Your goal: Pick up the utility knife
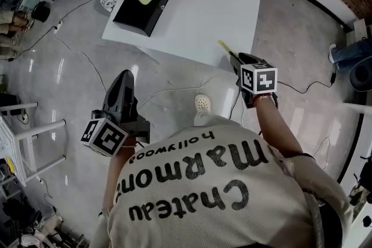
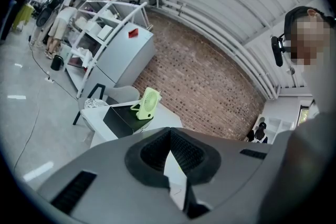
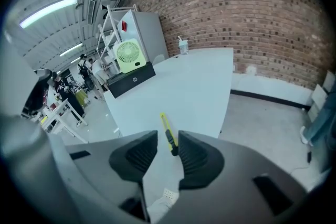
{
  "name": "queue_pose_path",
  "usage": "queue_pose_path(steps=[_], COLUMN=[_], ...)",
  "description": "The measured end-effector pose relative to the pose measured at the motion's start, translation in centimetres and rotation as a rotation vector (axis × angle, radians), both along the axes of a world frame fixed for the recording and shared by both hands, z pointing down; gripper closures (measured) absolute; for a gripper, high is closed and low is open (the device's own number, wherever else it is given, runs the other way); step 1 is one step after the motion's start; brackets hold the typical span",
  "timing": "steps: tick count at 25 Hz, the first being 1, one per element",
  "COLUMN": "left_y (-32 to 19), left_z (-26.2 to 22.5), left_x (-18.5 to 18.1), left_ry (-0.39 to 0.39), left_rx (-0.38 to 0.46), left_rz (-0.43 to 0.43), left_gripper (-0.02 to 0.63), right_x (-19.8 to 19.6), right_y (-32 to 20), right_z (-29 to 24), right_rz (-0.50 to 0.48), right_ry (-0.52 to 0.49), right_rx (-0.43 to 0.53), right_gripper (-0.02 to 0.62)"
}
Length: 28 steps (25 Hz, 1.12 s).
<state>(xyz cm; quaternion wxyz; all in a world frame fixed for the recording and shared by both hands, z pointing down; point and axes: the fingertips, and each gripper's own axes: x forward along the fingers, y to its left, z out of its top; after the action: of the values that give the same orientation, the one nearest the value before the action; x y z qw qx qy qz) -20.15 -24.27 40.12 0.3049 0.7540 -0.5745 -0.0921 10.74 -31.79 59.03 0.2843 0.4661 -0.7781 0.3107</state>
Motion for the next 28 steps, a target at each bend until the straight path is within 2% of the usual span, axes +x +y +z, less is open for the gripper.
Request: queue_pose_path(steps=[5, 12, 14, 20, 28], left_y=[-1.5, -2.6, -3.1, -3.6, -3.8], left_z=[-0.7, -1.3, -1.4, -1.3, -1.6], left_x=[-0.3, 0.2, 0.1, -0.1, -0.3], left_ry=[0.0, 0.005, 0.008, 0.021, 0.025], left_rx=[0.026, 0.046, 0.05, 0.055, 0.068], left_rz=[-0.015, -0.022, -0.027, -0.038, -0.047], left_gripper=[0.606, 0.606, 0.606, 0.606, 0.606], right_x=[-0.4, -0.2, -0.1, -0.1, 0.1], right_y=[-1.0, -1.1, -1.5, -1.5, -1.7], right_z=[1.1, 2.2, 2.3, 2.4, 2.6], right_rz=[-0.039, -0.118, -0.13, -0.179, -0.152], right_ry=[0.025, 0.1, 0.119, 0.174, 0.163], right_rx=[-0.049, -0.075, -0.076, -0.063, -0.077], right_gripper=[0.448, 0.449, 0.478, 0.509, 0.523])
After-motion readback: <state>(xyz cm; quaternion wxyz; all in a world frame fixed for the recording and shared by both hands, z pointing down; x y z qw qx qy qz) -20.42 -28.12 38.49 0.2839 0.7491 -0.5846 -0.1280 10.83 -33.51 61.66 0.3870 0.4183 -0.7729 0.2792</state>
